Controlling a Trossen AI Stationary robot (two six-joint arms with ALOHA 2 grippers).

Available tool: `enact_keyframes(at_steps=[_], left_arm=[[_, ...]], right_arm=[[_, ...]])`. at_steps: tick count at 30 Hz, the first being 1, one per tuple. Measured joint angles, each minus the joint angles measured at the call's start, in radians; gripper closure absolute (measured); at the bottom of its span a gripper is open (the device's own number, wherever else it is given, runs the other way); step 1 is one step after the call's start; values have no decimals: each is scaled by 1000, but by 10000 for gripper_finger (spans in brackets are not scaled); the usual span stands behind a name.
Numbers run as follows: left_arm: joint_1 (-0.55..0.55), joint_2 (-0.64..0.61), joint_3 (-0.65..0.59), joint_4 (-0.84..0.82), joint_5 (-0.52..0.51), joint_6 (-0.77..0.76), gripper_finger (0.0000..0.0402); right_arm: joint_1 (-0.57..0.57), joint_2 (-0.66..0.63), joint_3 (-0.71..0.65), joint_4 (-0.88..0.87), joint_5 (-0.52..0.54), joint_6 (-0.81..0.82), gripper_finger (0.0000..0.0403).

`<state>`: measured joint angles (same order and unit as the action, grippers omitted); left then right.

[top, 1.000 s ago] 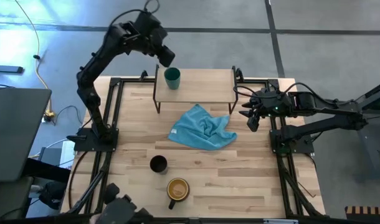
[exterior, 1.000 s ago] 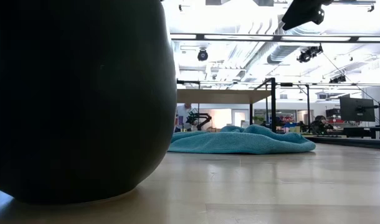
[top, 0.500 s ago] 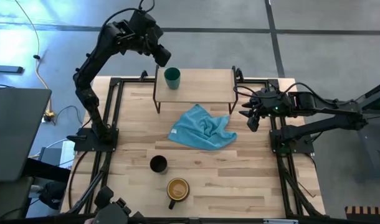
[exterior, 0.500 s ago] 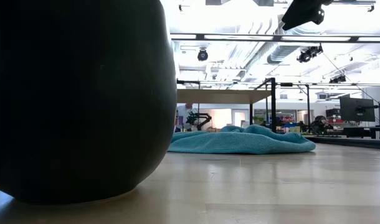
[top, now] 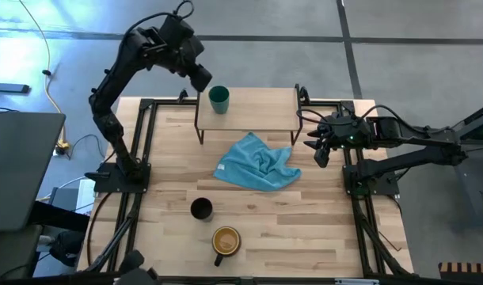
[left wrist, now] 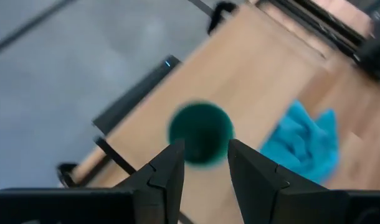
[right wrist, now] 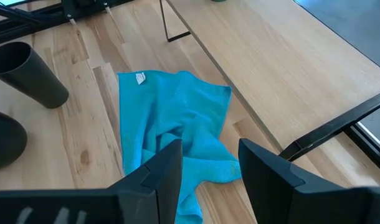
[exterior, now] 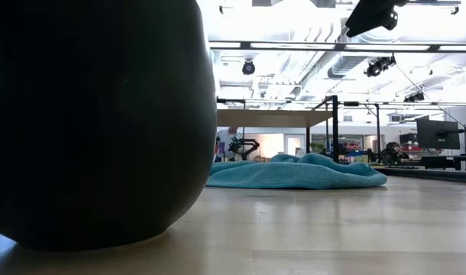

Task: Stack small to large cups/mugs on shelf
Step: Put the black cup on the shelf

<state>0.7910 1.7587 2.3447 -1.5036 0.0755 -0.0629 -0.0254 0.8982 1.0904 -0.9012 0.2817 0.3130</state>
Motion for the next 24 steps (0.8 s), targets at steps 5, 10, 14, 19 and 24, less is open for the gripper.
enact_keyframes(at_steps=[5, 10, 14, 19, 24], left_arm=[[-51, -19, 0, -67, 31, 19, 289], [-123, -55, 1, -67, 98, 34, 289], [-188, -69, 0, -68, 103, 52, 289], [-270, -99, 0, -67, 112, 67, 289], [-356, -118, 0, -67, 139, 78, 289]], right_arm=[[0, 0, 0, 0, 0, -5, 253], [0, 0, 0, 0, 0, -7, 253], [0, 0, 0, 0, 0, -5, 253], [0, 0, 0, 0, 0, 0, 253], [0, 0, 0, 0, 0, 0, 253]])
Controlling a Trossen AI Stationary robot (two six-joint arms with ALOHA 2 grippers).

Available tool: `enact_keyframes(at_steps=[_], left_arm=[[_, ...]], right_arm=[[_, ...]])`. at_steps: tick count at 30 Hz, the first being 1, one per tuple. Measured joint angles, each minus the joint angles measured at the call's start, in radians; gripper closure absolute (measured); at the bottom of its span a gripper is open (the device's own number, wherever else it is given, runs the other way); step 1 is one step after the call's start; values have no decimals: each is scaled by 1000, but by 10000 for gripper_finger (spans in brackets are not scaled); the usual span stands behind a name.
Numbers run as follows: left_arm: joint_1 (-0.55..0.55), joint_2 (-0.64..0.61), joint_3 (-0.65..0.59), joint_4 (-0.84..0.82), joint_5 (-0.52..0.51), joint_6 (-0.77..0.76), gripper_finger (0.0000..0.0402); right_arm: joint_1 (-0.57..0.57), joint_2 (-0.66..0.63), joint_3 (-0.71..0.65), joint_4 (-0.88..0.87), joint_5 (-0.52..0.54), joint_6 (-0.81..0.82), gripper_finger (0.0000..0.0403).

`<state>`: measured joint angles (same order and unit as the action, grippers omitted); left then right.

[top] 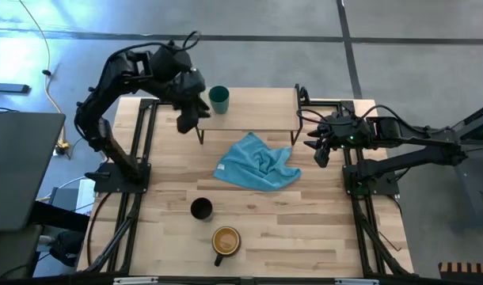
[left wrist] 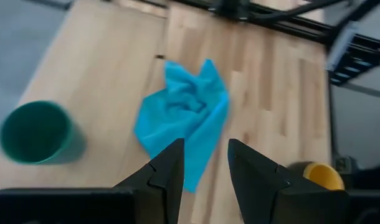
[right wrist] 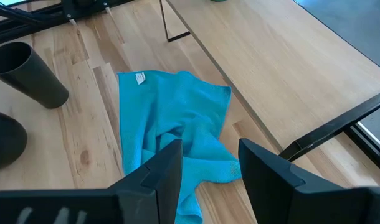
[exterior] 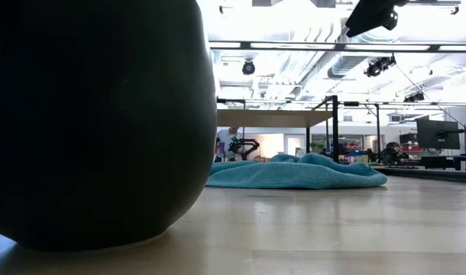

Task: Stack small to large cups/mugs on shelf
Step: Put the black cup on the shelf

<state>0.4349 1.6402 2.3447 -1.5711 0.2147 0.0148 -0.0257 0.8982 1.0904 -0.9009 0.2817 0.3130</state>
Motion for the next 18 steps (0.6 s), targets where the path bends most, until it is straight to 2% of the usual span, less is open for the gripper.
enact_keyframes(at_steps=[4, 11, 18], left_arm=[[-75, -25, 0, 0, 34, 3, 289], [-224, -59, 0, 0, 36, -37, 289], [-315, -62, 0, 0, -53, -45, 289]], right_arm=[[0, 0, 0, 0, 0, 1, 253], [0, 0, 0, 1, 0, 1, 253], [0, 0, 0, 16, 0, 1, 253]])
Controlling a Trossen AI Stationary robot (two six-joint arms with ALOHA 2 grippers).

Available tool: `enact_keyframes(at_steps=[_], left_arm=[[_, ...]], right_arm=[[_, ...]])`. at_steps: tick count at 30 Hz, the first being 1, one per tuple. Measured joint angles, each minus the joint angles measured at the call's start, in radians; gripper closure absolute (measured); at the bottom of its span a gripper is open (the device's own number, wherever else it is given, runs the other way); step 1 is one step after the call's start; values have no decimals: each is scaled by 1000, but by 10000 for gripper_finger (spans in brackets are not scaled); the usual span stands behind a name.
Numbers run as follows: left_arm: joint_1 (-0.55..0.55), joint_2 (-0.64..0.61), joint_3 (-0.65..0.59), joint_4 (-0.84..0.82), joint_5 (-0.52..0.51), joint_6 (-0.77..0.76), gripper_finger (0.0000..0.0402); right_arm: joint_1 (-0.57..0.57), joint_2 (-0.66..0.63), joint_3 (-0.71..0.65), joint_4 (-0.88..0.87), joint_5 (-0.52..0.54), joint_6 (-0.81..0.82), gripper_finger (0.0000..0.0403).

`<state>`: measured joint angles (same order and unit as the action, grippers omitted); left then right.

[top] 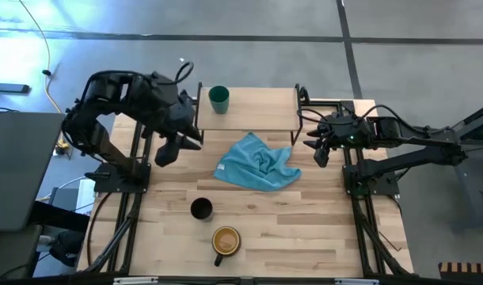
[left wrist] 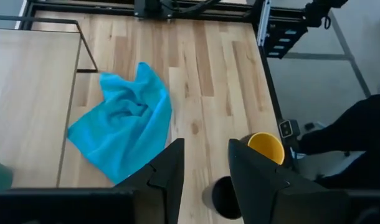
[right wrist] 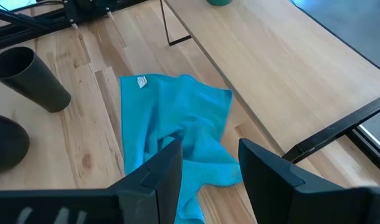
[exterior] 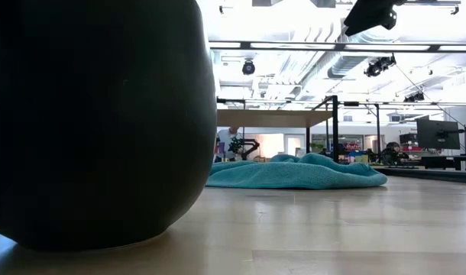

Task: Stack small to large cups/mugs on shelf
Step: Put the black cup on the shelf

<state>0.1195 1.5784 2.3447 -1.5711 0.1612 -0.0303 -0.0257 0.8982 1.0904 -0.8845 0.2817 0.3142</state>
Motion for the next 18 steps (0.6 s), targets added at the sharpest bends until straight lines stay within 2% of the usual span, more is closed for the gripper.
enact_keyframes(at_steps=[5, 11, 18], left_arm=[[-67, -1, -71, 1, -22, -20, 289], [-158, -5, -265, -1, -142, -71, 289], [-226, -16, -507, 0, -204, -161, 289]], right_arm=[[0, 0, 0, -1, -1, 24, 253], [0, 0, 0, -1, -20, 26, 253], [0, 0, 0, -2, -23, 26, 253]])
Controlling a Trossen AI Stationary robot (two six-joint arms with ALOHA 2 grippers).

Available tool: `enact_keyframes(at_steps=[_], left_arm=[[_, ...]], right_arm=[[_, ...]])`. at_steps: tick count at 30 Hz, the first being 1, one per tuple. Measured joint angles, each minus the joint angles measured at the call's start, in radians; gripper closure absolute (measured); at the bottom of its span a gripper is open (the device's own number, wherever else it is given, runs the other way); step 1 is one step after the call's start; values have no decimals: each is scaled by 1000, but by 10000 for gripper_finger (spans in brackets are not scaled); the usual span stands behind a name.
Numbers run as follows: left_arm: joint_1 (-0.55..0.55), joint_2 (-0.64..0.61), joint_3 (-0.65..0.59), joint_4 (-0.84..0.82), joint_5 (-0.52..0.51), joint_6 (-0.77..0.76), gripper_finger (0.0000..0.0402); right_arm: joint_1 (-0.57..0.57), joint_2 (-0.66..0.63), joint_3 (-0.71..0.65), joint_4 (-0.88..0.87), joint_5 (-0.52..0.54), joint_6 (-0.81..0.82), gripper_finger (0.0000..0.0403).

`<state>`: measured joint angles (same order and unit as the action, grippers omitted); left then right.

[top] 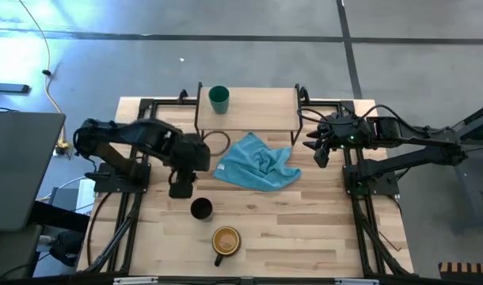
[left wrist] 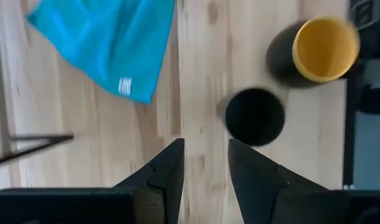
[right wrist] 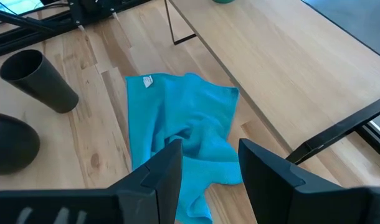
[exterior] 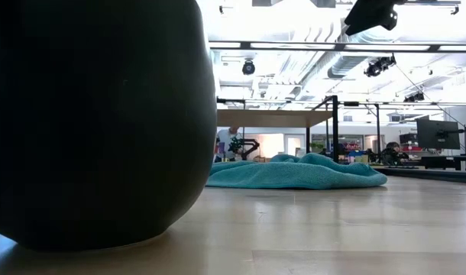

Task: Stack small to large cups/mugs on shelf
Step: Put the black cup on the shelf

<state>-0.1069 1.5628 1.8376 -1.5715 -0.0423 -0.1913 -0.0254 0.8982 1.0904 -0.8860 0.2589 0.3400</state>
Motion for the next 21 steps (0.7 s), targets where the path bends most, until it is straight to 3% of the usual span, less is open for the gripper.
enact_keyframes(at_steps=[9, 21], left_arm=[[-69, -20, -200, 126, -21, -112, 289], [-133, -20, -323, 280, -9, -201, 289]], right_arm=[[0, 0, 0, 0, 0, -8, 253], [0, 0, 0, 0, 0, -8, 253]])
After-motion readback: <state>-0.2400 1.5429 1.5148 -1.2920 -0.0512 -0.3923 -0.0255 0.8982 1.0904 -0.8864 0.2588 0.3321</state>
